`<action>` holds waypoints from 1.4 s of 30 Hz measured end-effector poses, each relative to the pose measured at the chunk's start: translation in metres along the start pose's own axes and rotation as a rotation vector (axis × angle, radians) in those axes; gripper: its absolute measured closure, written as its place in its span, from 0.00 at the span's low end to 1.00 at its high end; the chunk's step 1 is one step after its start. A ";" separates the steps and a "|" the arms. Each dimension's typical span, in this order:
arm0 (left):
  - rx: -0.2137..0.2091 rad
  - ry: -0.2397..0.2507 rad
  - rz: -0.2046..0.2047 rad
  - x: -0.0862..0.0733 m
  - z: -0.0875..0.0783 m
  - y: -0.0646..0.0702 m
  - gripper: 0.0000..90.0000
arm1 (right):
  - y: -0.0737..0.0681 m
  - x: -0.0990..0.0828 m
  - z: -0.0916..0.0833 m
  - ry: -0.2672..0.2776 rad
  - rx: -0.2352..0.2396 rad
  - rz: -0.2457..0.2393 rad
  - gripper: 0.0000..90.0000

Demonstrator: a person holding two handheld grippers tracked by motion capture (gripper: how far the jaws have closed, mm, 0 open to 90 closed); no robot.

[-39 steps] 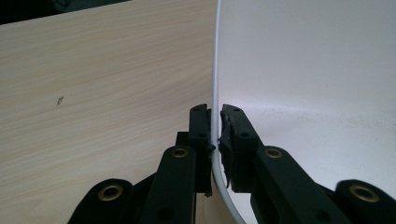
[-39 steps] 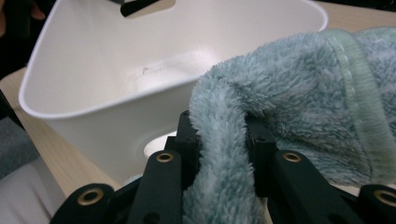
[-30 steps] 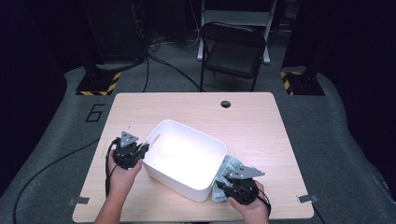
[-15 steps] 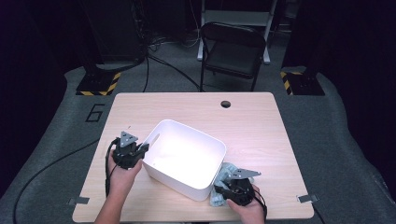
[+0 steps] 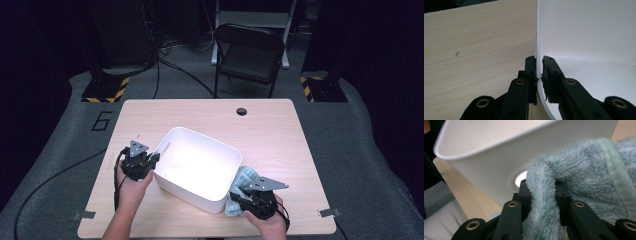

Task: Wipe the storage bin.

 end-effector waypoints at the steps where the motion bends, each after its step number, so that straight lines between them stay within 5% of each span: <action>1: 0.001 -0.003 -0.004 0.000 0.000 0.000 0.91 | -0.001 0.002 -0.001 -0.003 -0.007 0.001 0.80; 18: 0.019 0.004 -0.020 0.002 0.003 0.003 0.92 | -0.012 0.022 -0.025 0.065 -0.005 -0.048 0.80; 23: 0.003 -0.004 -0.015 0.002 0.002 0.003 0.92 | -0.013 0.016 -0.021 0.057 -0.008 -0.059 0.81; 33: 0.001 0.006 -0.022 0.001 0.002 0.003 0.92 | -0.011 -0.008 0.000 -0.057 -0.012 -0.063 0.82; 42: 0.001 0.009 -0.028 0.001 0.002 0.002 0.92 | -0.004 -0.019 0.007 -0.074 -0.005 -0.019 0.82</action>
Point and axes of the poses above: each handheld gripper's, and its own axes: z roughly forward along the jaws, x roughly out of its top, y roughly to its right, the point moved 5 cm from there along z, roughly forward along the jaws, and after that the axes turned 4 degrees about z, right-handed, at the moved point
